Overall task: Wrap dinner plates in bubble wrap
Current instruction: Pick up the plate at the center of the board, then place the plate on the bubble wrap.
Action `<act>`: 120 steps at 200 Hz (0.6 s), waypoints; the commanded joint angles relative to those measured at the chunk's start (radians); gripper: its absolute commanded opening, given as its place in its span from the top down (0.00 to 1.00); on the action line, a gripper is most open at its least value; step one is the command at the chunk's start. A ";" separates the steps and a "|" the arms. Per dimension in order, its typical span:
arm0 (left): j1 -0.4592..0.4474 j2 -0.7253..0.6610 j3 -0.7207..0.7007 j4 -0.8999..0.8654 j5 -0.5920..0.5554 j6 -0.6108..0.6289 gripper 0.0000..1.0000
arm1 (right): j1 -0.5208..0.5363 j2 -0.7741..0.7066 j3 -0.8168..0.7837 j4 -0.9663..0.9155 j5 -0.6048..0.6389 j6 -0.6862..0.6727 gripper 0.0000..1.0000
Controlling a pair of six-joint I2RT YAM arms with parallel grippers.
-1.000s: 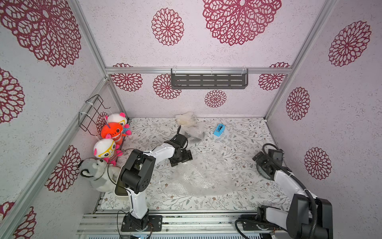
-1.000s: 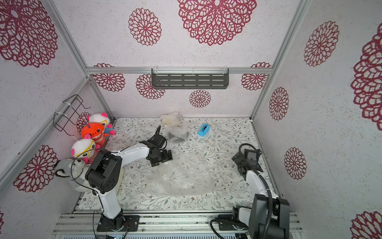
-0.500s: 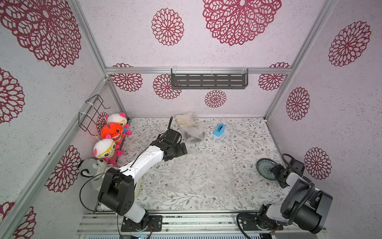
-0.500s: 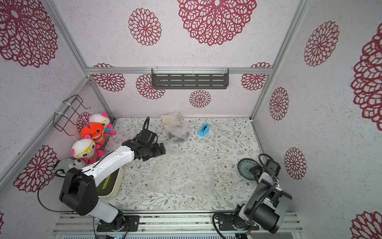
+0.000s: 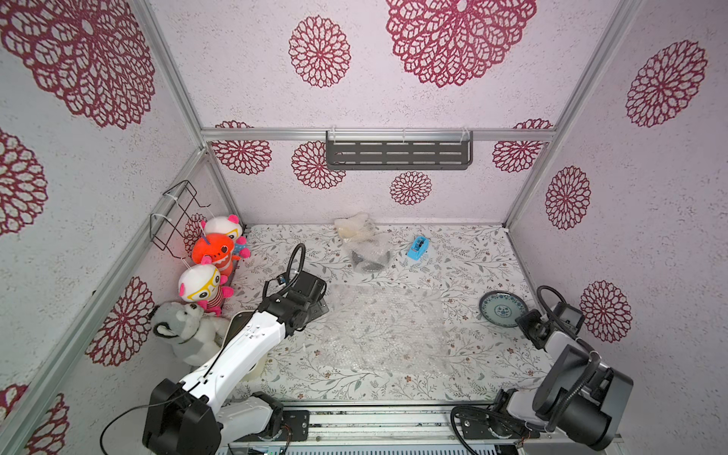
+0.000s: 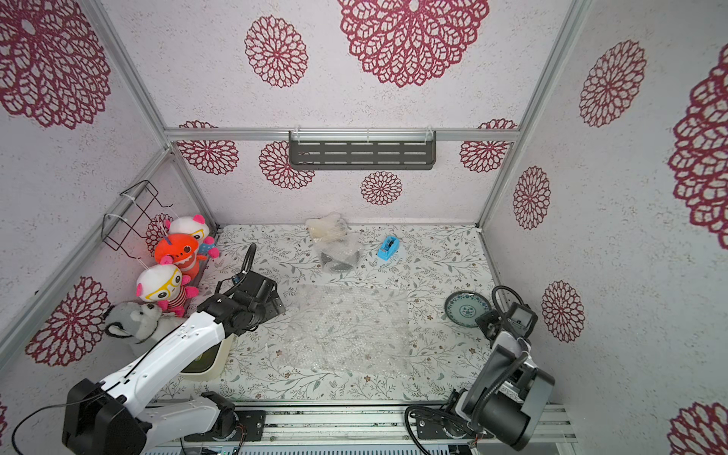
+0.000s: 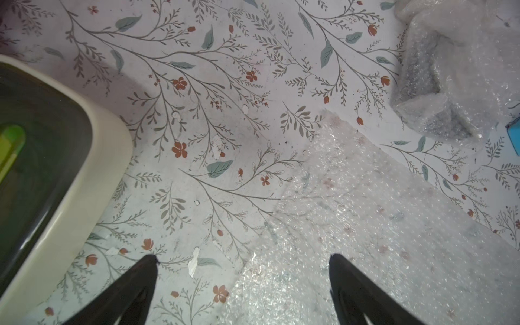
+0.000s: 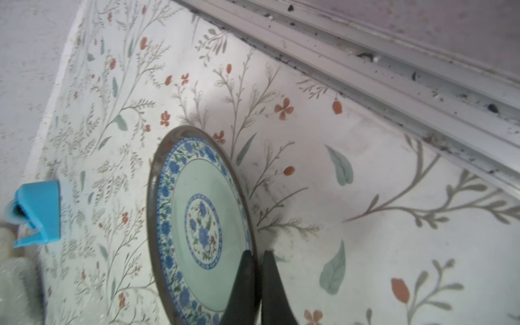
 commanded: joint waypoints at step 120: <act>-0.082 -0.021 -0.383 0.244 0.460 -0.200 0.28 | 0.998 0.033 0.055 0.310 -0.204 0.269 1.00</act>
